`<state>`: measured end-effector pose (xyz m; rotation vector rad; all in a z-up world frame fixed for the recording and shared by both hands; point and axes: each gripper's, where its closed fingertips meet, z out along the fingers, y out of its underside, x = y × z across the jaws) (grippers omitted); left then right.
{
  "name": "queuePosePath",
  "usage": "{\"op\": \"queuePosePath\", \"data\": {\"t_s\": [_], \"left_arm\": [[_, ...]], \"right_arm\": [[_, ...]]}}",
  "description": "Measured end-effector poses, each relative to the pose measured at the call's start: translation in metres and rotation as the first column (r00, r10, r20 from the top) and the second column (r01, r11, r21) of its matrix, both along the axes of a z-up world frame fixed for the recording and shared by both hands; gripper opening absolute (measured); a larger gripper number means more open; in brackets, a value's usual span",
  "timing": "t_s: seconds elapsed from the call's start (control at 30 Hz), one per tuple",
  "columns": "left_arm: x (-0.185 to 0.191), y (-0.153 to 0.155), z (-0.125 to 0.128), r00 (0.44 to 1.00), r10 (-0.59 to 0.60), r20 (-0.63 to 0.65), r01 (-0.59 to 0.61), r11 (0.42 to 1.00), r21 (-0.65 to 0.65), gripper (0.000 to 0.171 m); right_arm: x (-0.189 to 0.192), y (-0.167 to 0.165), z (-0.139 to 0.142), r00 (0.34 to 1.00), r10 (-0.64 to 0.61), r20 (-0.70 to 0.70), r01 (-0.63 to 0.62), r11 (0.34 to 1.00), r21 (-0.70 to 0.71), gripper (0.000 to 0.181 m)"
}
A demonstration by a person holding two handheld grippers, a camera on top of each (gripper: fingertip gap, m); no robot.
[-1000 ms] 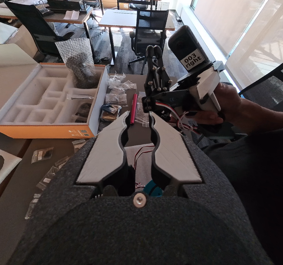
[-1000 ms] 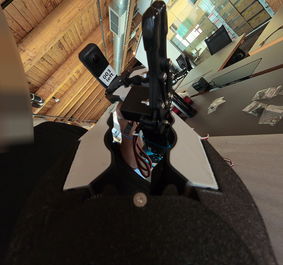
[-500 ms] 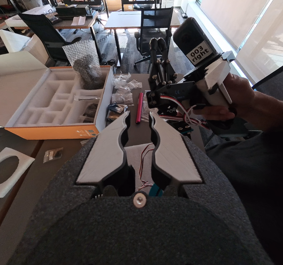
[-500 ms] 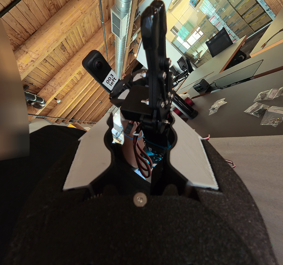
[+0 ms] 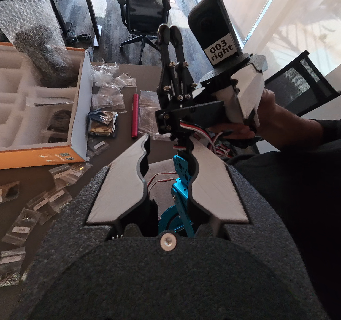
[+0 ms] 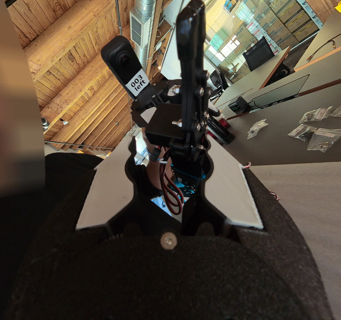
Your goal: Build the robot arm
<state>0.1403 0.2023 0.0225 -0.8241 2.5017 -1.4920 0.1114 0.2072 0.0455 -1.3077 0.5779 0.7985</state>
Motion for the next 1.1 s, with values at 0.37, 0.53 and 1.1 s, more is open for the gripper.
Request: {"op": "queuePosePath", "data": {"t_s": [0.37, 0.53, 1.1], "left_arm": [[0.002, 0.002, 0.000, 0.999, 0.007, 0.045, -0.009, 0.998, 0.059, 0.047], [0.011, 0.011, 0.005, 0.988, 0.054, 0.144, -0.071, 0.991, 0.116, 0.052], [0.000, 0.004, 0.004, 0.999, 0.010, 0.048, -0.011, 1.000, 0.019, 0.050]], "right_arm": [[0.000, 0.006, 0.001, 1.000, -0.013, 0.019, 0.013, 1.000, -0.028, 0.074], [0.001, 0.008, 0.001, 1.000, -0.003, 0.006, 0.003, 1.000, -0.015, 0.074], [0.000, 0.007, 0.002, 1.000, 0.002, 0.004, -0.001, 1.000, -0.020, 0.072]]}}
